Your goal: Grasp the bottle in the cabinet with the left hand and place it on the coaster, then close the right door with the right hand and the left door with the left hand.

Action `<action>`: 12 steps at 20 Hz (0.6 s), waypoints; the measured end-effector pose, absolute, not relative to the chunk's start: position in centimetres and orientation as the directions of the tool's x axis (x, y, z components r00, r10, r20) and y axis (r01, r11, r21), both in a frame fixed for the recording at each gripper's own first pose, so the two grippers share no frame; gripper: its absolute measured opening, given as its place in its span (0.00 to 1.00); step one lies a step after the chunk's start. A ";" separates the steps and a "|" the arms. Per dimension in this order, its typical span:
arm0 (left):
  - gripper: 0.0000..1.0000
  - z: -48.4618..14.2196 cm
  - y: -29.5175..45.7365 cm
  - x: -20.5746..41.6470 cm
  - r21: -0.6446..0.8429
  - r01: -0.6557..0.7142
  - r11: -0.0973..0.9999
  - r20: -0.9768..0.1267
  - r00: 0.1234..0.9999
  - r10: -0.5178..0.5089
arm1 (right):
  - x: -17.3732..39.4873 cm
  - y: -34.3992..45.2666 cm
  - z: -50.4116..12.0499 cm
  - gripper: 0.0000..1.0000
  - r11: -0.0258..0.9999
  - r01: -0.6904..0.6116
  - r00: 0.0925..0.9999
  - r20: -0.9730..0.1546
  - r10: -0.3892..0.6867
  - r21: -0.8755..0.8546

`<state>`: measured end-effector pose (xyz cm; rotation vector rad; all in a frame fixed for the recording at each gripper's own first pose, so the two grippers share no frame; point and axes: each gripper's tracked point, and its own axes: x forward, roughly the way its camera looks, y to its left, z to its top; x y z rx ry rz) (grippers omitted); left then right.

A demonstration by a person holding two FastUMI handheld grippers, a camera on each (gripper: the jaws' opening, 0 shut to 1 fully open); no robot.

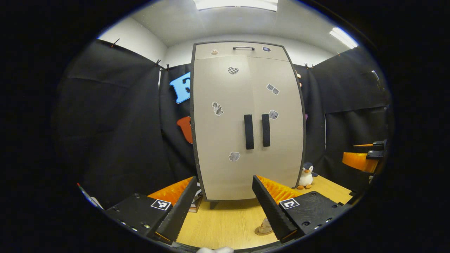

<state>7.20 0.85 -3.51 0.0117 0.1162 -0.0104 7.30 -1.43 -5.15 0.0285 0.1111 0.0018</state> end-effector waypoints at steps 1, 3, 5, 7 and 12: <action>0.96 -3.3 0.5 7.0 0.014 0.008 1.000 -0.110 0.994 -0.006 | 7.1 -1.7 -5.2 0.81 1.000 -0.006 0.994 -0.112 0.010 0.029; 0.96 -3.2 -0.2 6.8 0.023 -0.004 1.000 -0.108 0.994 0.007 | 6.9 -2.2 -4.9 0.81 0.999 -0.023 0.994 -0.109 0.027 0.039; 0.96 -2.9 -0.9 6.5 0.023 -0.026 0.999 -0.108 0.994 0.028 | 6.5 -3.3 -4.3 0.81 0.999 -0.032 0.994 -0.108 0.037 0.044; 0.96 -2.7 -1.3 6.2 0.022 -0.055 0.998 -0.108 0.993 0.057 | 6.4 -4.3 -3.6 0.81 0.998 -0.047 0.993 -0.107 0.052 0.045; 0.96 -2.7 -1.2 5.1 0.012 -0.131 0.991 -0.125 0.983 0.131 | 6.3 -5.5 -2.9 0.81 0.994 -0.096 0.990 -0.097 0.100 0.048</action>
